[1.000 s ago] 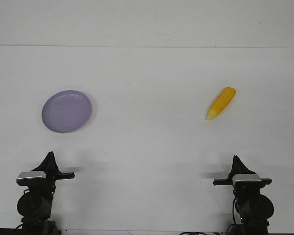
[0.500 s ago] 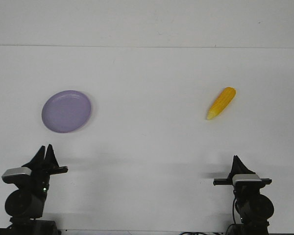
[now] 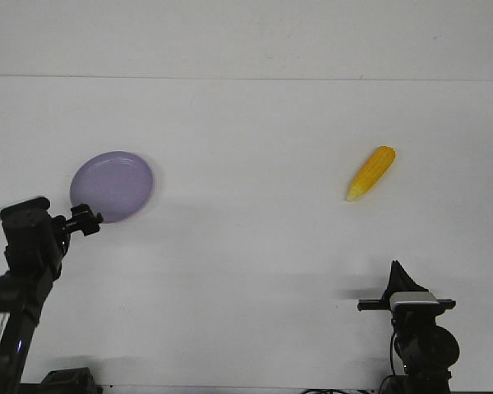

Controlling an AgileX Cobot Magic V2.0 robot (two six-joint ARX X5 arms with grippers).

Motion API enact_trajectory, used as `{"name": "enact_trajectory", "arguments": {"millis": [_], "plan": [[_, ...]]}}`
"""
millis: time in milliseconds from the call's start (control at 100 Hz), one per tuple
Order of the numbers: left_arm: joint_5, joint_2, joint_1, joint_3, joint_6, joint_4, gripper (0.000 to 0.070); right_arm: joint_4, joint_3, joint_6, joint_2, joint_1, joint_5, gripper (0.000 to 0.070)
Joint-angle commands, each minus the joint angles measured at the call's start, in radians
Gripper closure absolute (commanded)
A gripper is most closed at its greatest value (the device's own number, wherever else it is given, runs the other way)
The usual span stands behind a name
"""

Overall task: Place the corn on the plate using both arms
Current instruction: 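Reach the left gripper forward to the rim of the lavender plate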

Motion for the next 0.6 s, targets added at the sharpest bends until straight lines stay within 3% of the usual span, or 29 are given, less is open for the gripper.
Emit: {"name": "enact_trajectory", "arguments": {"millis": [0, 220, 590], "plan": [[0.045, 0.123, 0.04, 0.039, 0.015, 0.018, 0.0227, 0.01, -0.003, 0.003, 0.001, -0.002, 0.0, 0.0683], [0.209, 0.465, 0.159, 0.163, -0.007, 0.092, 0.023, 0.01, -0.003, 0.003, 0.0, -0.002, 0.0, 0.0683], [0.233, 0.785, 0.187, 0.327, 0.011, 0.117, 0.0237, 0.01, -0.003, 0.003, 0.001, -0.002, 0.0, 0.0683]]}}
